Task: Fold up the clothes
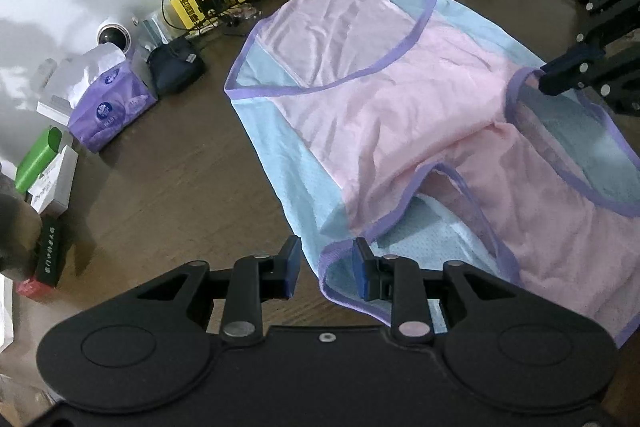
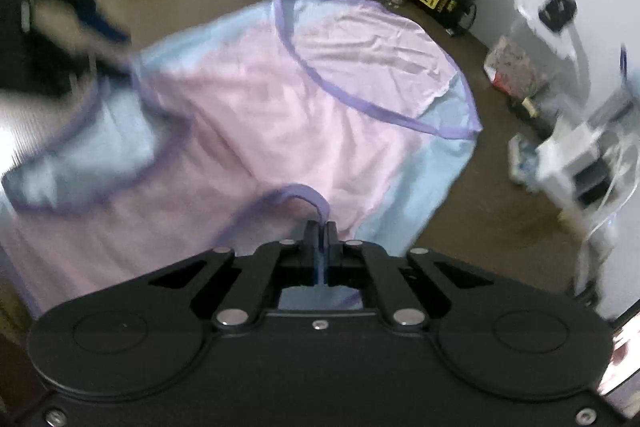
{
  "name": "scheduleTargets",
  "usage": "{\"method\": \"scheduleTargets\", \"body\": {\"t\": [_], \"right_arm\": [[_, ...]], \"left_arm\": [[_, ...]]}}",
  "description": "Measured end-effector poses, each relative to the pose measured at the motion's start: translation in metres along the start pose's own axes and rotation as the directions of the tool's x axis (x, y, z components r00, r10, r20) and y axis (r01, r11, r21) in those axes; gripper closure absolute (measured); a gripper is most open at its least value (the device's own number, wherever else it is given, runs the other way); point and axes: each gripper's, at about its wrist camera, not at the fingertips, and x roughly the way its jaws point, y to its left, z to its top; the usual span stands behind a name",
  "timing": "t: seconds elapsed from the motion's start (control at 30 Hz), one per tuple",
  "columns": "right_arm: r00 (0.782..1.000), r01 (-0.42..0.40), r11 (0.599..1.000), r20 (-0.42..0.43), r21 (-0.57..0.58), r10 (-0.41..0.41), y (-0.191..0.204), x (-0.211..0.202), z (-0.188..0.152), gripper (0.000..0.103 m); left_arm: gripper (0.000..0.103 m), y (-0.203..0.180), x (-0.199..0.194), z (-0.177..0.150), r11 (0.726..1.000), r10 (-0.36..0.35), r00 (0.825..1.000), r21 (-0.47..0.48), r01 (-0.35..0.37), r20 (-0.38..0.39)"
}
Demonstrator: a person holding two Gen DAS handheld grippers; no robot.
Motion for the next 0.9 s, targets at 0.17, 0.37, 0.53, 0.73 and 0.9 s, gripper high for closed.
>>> {"method": "scheduleTargets", "body": {"t": [0.17,0.37,0.53,0.73,0.9], "right_arm": [[0.997,-0.007,1.0,-0.079,0.007,0.008,0.01,0.013,-0.004,0.091],[1.0,-0.013,0.999,-0.015,0.039,0.014,0.004,-0.011,-0.02,0.074],[0.999,0.039,0.998,-0.016,0.04,-0.038,-0.004,-0.013,-0.027,0.074],[0.999,0.05,0.999,-0.011,0.012,-0.049,-0.003,-0.005,-0.025,0.074],[0.999,0.027,1.0,-0.047,0.006,-0.027,0.001,0.008,-0.02,0.074]], "left_arm": [[0.075,0.0,-0.001,0.0,1.0,0.003,1.0,0.001,-0.003,-0.002],[0.075,0.006,-0.018,0.0,0.999,-0.026,0.996,-0.018,0.028,0.085],[0.075,-0.009,-0.011,0.007,0.984,-0.043,0.993,0.179,0.024,0.107],[0.077,-0.012,0.012,0.01,0.964,-0.096,0.993,0.257,0.074,0.075],[0.096,-0.017,0.016,0.007,0.969,-0.137,0.988,0.219,0.117,0.078]]}}
